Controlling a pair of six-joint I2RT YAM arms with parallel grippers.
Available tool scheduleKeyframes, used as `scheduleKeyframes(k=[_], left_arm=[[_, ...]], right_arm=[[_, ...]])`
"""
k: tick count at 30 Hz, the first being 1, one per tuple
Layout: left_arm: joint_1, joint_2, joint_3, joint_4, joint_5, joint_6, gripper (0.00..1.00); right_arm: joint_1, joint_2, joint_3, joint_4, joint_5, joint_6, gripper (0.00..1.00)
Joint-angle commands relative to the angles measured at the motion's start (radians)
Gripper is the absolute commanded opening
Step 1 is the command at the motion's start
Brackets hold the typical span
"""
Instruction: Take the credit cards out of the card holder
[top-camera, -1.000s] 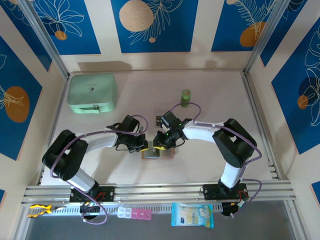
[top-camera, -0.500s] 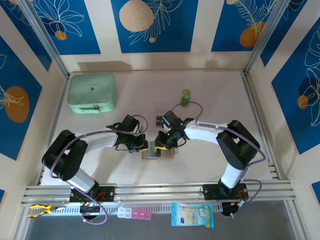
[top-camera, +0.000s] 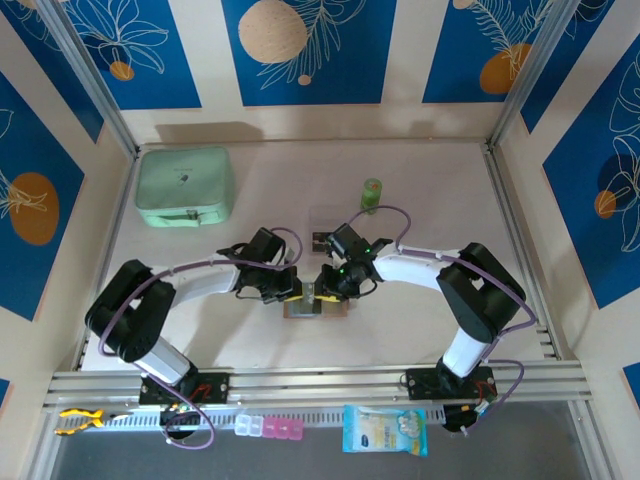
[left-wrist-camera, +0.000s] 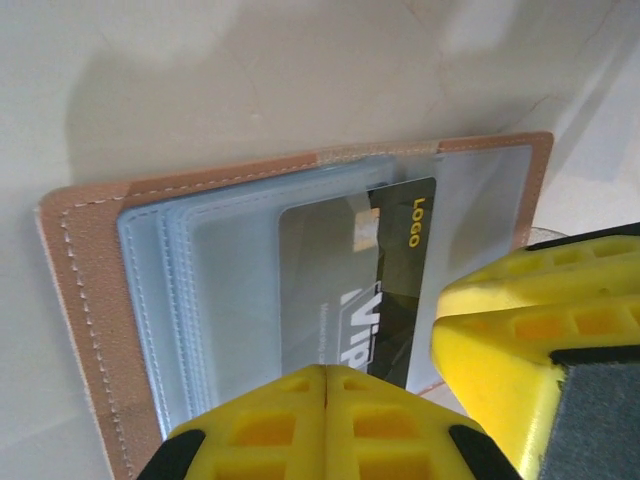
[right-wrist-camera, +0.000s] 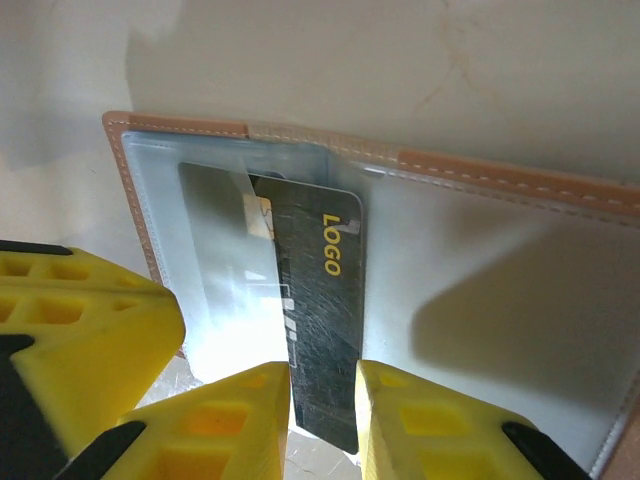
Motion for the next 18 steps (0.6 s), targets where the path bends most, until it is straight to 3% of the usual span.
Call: scheduleKeyframes(k=[1,18], left_arm=[[-0.008,0.025,0.004,-0.016,0.010,0.016,0.00],[-0.008,0.068,-0.011,-0.031,-0.014,0.022,0.00]], right_arm=[[-0.009,0.004,-0.018,0.018,-0.021,0.006,0.25],[-0.021,0.048,-0.058,0.132,-0.091,0.027,0.24]])
